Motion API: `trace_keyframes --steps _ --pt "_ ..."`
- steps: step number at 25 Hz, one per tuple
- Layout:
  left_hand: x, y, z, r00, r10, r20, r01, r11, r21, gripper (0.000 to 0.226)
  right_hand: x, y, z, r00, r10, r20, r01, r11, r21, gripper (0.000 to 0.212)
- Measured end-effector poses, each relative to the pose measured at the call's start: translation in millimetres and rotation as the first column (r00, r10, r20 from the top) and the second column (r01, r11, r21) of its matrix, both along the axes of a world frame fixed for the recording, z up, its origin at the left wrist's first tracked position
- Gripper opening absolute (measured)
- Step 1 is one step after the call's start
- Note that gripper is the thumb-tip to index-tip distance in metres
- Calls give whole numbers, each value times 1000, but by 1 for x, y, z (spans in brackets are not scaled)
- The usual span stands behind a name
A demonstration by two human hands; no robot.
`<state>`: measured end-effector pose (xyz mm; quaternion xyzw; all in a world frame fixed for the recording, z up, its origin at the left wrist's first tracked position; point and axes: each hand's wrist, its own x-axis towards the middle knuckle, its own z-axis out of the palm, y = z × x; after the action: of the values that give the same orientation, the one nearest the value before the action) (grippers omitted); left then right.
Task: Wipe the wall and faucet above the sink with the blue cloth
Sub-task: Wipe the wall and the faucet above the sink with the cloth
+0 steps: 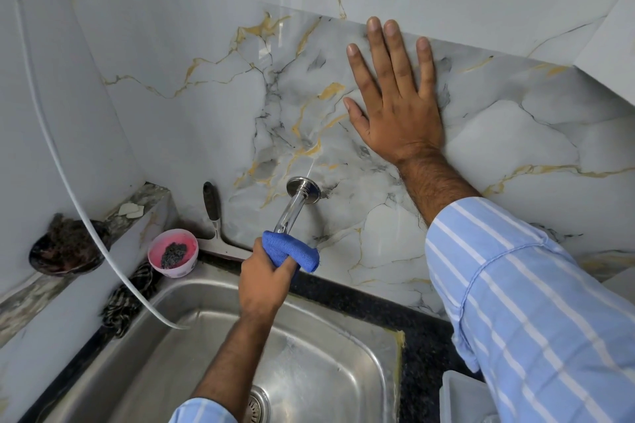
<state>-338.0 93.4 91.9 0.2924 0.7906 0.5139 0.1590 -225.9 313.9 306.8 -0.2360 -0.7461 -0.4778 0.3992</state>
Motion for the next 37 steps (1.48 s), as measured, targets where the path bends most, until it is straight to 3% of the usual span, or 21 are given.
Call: trace_keyframes --steps 4,7,11,16,20,22,24,27,29,32,35,36,37 --pt "7 4 -1 994 83 73 -88 993 74 26 1 0 0 1000 -5 -1 5 1000 5 67" --pt "25 7 -5 977 215 -2 -215 975 48 35 1 1 -1 1000 0 -3 0 1000 17 67" --pt "39 10 -9 953 296 60 -299 953 43 47 -1 1 0 1000 5 -9 -5 1000 13 68" --pt "33 -26 -59 953 11 302 -31 998 60 32 0 1 1 1000 9 -5 -9 1000 -1 67" --pt "-24 -56 -69 808 -108 579 -76 956 283 14 0 2 1 1000 11 -5 -11 1000 -5 67" --pt "-54 -54 -50 734 -188 652 -69 935 347 29 0 1 1 1000 9 -7 -10 1000 -11 67" --pt "-70 -34 -17 689 -337 642 85 917 391 42 0 1 0 1000 7 -7 -7 1000 -11 67" --pt "-71 9 44 726 -476 496 422 878 225 45 0 1 1 1000 6 0 -6 1000 -5 66" --pt "-65 33 77 768 -496 404 529 848 35 49 -1 1 0 1000 11 -4 -11 1000 -5 66" --pt "-65 66 105 845 -482 232 531 808 -256 48 -1 2 -1 1000 13 -8 -13 1000 -4 66" --pt "-49 90 123 826 -499 264 562 691 -455 35 -1 2 0 1000 13 -9 -13 1000 0 67" --pt "-39 92 122 861 -478 174 484 663 -572 39 -1 1 0 1000 16 -10 -16 1000 -1 66" --pt "-27 89 113 878 -476 -57 319 669 -671 47 -1 0 0 1000 20 -13 -20 1000 -5 66"
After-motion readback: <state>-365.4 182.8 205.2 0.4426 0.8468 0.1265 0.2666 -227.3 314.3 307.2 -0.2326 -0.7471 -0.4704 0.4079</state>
